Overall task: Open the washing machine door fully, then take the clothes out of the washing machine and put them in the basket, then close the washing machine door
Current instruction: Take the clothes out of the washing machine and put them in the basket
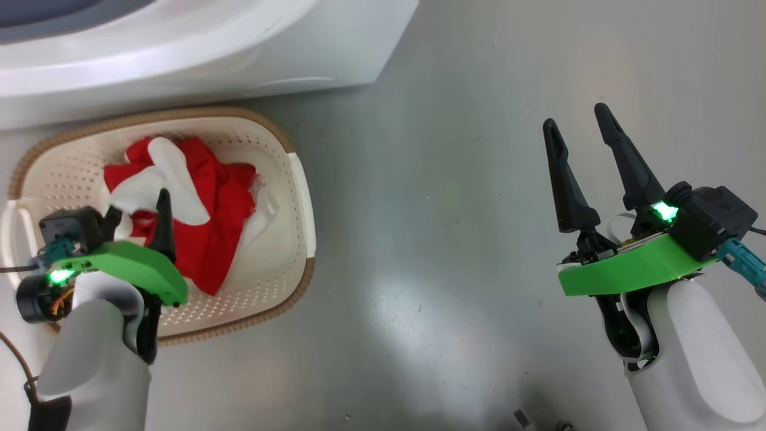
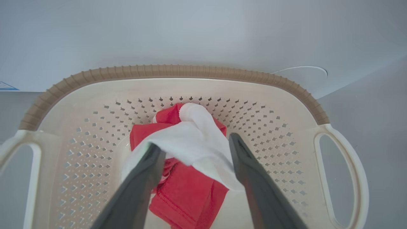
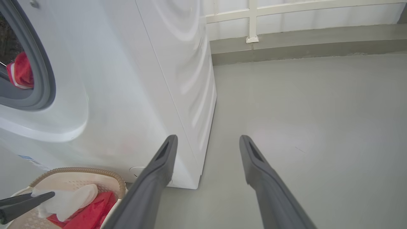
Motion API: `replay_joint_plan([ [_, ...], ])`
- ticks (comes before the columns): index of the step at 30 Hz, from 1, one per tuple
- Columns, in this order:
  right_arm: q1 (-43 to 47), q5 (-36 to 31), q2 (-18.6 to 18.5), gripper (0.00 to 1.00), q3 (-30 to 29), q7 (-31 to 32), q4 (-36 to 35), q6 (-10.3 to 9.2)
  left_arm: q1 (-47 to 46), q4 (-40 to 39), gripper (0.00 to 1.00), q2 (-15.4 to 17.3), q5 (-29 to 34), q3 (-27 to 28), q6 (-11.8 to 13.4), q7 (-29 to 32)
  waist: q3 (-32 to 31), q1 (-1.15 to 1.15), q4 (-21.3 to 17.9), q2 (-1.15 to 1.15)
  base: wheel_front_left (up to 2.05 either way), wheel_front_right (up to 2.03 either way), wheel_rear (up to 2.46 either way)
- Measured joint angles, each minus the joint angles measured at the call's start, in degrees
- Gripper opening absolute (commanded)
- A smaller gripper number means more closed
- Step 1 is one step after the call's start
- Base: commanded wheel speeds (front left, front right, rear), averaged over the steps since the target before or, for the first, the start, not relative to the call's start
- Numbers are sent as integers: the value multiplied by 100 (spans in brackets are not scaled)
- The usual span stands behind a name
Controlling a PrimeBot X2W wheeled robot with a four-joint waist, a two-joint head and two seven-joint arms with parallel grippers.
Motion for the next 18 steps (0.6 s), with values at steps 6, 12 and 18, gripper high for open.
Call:
replay_joint_plan([
  [6,13,0,-32,100,3,0,51,0,216,-111,100,-23,97,4,0,0,-240,0,50,0,0,0,0],
  [12,49,1,-42,100,8,0,91,0,390,-379,100,-26,127,7,0,0,-506,0,90,0,0,0,0],
  [18,82,1,-100,100,8,0,151,0,603,-687,100,-29,115,-20,0,0,-775,0,132,0,0,0,0],
])
